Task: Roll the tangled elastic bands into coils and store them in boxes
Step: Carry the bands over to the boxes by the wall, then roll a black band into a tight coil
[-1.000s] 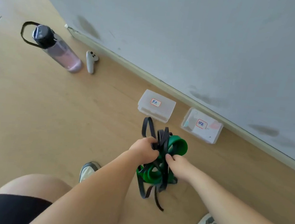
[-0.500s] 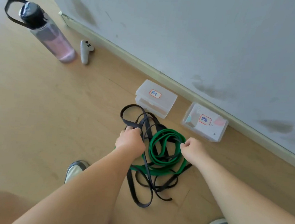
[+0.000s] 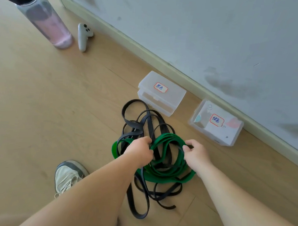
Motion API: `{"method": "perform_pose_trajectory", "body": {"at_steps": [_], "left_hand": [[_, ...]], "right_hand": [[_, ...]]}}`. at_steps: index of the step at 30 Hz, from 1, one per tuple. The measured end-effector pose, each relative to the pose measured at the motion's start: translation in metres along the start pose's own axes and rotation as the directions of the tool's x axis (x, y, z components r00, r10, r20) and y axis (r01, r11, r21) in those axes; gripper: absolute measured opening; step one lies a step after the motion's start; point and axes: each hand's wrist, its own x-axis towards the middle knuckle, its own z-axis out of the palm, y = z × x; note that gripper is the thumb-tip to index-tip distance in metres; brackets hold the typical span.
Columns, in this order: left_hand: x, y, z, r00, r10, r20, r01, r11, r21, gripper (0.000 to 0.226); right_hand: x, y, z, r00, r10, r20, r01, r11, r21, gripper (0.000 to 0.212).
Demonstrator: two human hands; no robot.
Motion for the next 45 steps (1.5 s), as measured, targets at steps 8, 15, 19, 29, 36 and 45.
{"method": "perform_pose_trajectory", "body": {"at_steps": [8,15,19,29,36,45], "left_hand": [[0.000,-0.007,-0.003,0.991,-0.073,-0.113,0.081,0.995,0.066,0.036],[0.000,-0.002,-0.007,0.999,-0.039,-0.024,0.039,0.999,-0.012,0.044],[-0.003,0.000,-0.011,0.997,-0.004,-0.082,-0.001,0.998,-0.061,0.017],[-0.028,0.023,-0.045,0.999,0.035,-0.032,-0.044,0.916,-0.399,0.010],[-0.052,0.045,-0.077,0.985,0.089,-0.145,-0.168,0.648,-0.743,0.020],[-0.052,-0.080,-0.032,0.928,-0.312,-0.205,0.250,0.927,-0.279,0.053]], "right_hand": [[-0.001,-0.010,0.000,0.989,-0.132,-0.069,0.103,0.942,-0.319,0.006],[-0.005,0.005,-0.023,0.999,0.013,0.048,0.006,0.926,-0.377,0.009],[-0.015,0.007,-0.044,0.977,0.214,-0.014,-0.186,0.816,-0.548,0.028],[-0.041,-0.063,-0.015,0.972,-0.087,0.219,0.056,0.988,0.142,0.022],[-0.063,-0.076,-0.027,0.856,-0.101,0.506,0.060,0.994,0.097,0.022],[-0.071,-0.050,0.001,0.975,-0.188,0.121,0.221,0.892,-0.393,0.042]]}}
